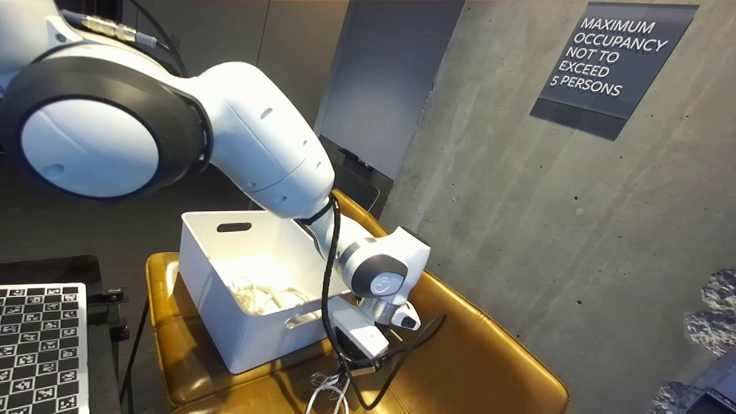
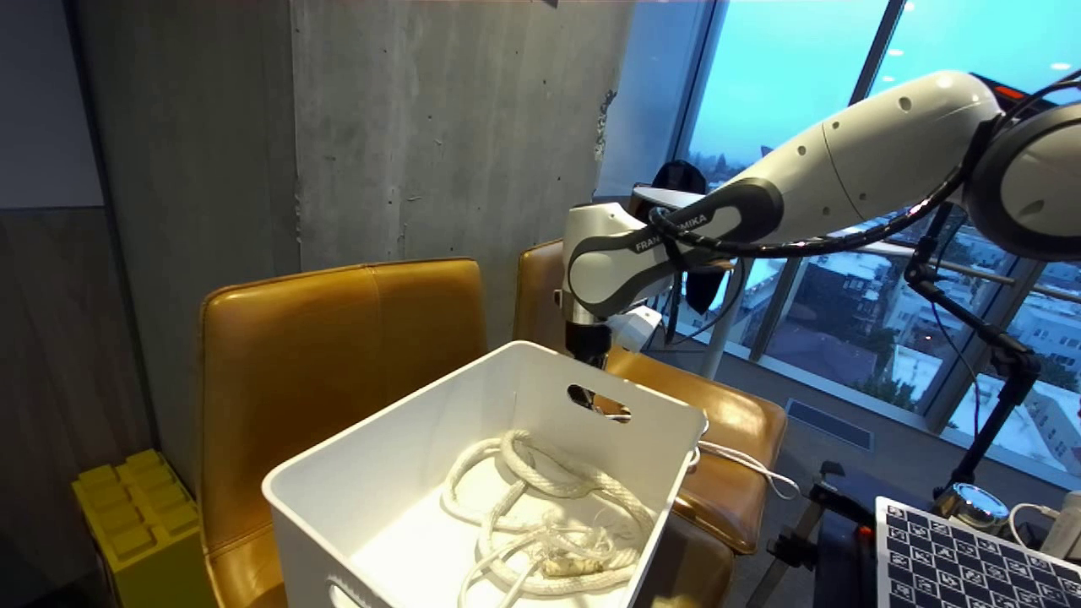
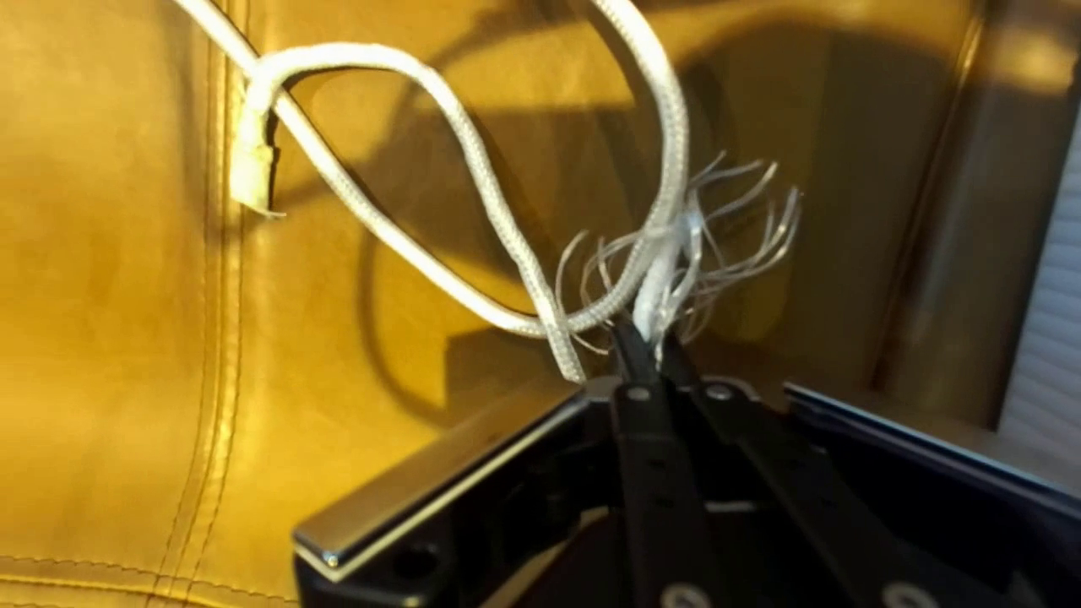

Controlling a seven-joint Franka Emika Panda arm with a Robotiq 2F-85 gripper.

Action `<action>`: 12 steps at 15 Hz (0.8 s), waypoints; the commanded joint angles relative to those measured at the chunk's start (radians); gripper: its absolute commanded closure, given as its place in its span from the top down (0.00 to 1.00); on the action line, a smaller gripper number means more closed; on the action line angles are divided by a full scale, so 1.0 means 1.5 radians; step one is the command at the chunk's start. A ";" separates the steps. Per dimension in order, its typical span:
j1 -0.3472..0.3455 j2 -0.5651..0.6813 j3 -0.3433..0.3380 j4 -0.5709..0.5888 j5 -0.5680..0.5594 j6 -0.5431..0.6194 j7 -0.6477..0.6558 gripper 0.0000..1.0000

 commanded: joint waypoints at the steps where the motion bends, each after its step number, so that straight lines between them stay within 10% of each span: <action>1: -0.011 -0.108 -0.004 -0.107 -0.001 0.000 0.000 0.01; 12: 0.006 -0.473 -0.035 -0.418 -0.014 0.079 0.012 0.01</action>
